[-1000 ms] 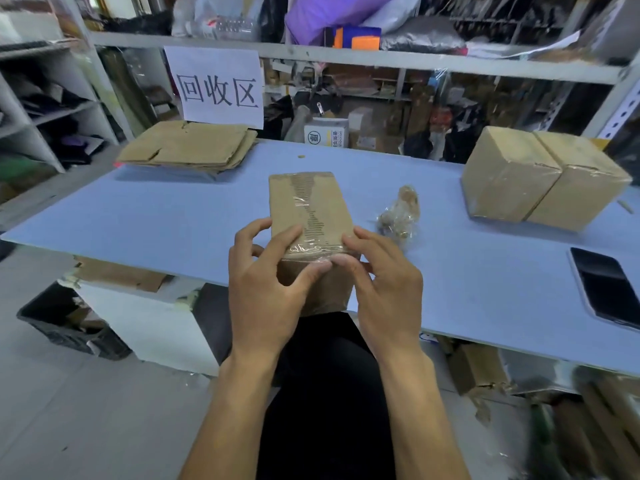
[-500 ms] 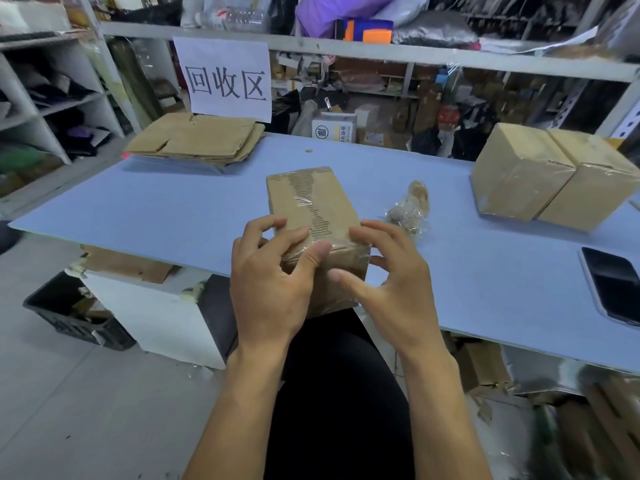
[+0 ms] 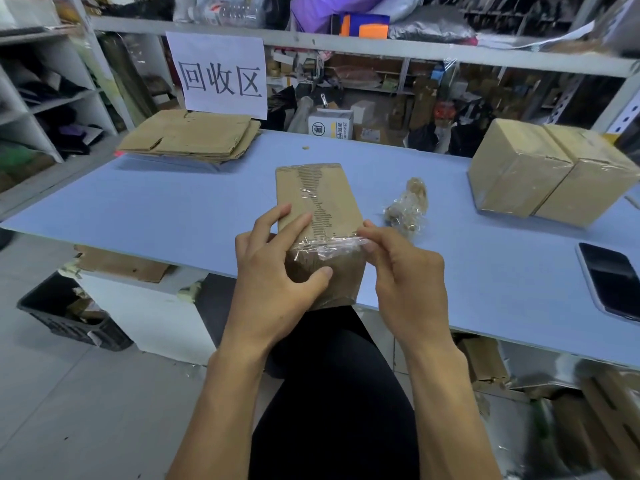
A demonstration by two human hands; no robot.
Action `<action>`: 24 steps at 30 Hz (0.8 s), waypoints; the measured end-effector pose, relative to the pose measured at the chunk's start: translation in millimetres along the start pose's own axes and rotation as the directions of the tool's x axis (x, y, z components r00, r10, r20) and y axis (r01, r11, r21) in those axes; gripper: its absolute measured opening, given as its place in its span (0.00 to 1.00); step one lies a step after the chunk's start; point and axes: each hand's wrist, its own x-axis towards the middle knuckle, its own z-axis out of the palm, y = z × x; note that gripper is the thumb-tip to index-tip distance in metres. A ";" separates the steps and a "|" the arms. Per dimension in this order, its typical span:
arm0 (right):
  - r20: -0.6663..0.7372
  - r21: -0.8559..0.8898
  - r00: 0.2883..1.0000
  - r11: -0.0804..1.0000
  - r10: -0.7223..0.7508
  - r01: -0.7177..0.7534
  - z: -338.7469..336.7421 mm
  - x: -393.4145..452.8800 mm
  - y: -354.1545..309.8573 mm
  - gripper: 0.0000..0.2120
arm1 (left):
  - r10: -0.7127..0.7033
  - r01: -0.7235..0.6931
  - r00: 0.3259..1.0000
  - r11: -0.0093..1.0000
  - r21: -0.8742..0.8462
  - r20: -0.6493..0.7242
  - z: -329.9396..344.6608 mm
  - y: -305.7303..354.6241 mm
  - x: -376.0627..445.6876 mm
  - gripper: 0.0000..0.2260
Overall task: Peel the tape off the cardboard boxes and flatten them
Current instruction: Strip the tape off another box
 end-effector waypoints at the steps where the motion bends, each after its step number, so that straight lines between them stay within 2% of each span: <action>1: 0.007 0.003 1.000 1.000 0.004 -0.004 -0.4 0.4 -0.8 0.13 | -0.006 0.006 1.000 1.000 0.005 -0.023 2.0 0.0 -0.5 0.30; 4: 0.026 0.042 0.999 0.999 0.025 -0.026 -1.5 0.3 -4.6 0.12 | -0.006 0.008 0.990 1.000 0.018 -0.140 10.2 -0.8 -1.7 0.27; 6: 0.106 0.133 0.991 0.987 0.076 -0.090 -6.4 0.3 -4.2 0.11 | -0.006 0.016 0.983 0.998 0.056 -0.184 13.5 -1.5 -1.8 0.26; 9: 0.265 0.313 0.957 0.929 0.115 -0.198 -17.4 -0.6 -1.6 0.18 | 0.004 0.015 0.977 0.996 0.087 -0.212 10.1 -3.6 -0.3 0.26; 11: 0.277 0.345 0.955 0.917 0.103 -0.199 -17.6 0.1 -1.0 0.21 | 0.011 0.005 0.979 0.997 0.074 -0.203 7.0 -4.2 0.6 0.25; 13: 0.185 0.316 0.976 0.934 0.111 -0.166 -12.2 0.6 -2.5 0.21 | 0.020 -0.006 0.986 0.997 0.083 -0.168 3.0 -3.2 1.4 0.23; 15: 0.083 0.278 0.986 0.946 0.147 -0.165 -7.2 1.4 -6.1 0.20 | 0.020 -0.014 0.997 0.997 0.078 -0.074 -1.6 -0.7 2.1 0.24; 18: 0.050 0.206 0.990 0.969 0.130 -0.138 -3.7 2.4 -9.7 0.17 | 0.005 -0.006 0.997 1.000 0.011 0.074 -3.1 8.5 0.2 0.28; 22: 0.076 0.065 0.997 0.998 0.021 -0.026 -8.8 4.8 -8.3 0.10 | 0.076 -0.076 0.997 0.997 0.017 -0.023 9.1 18.2 -2.7 0.21; 24: 0.106 0.068 0.994 0.997 0.027 -0.034 -15.7 6.2 -8.4 0.08 | 0.147 -0.147 0.986 0.989 0.005 -0.076 12.1 16.2 -1.0 0.15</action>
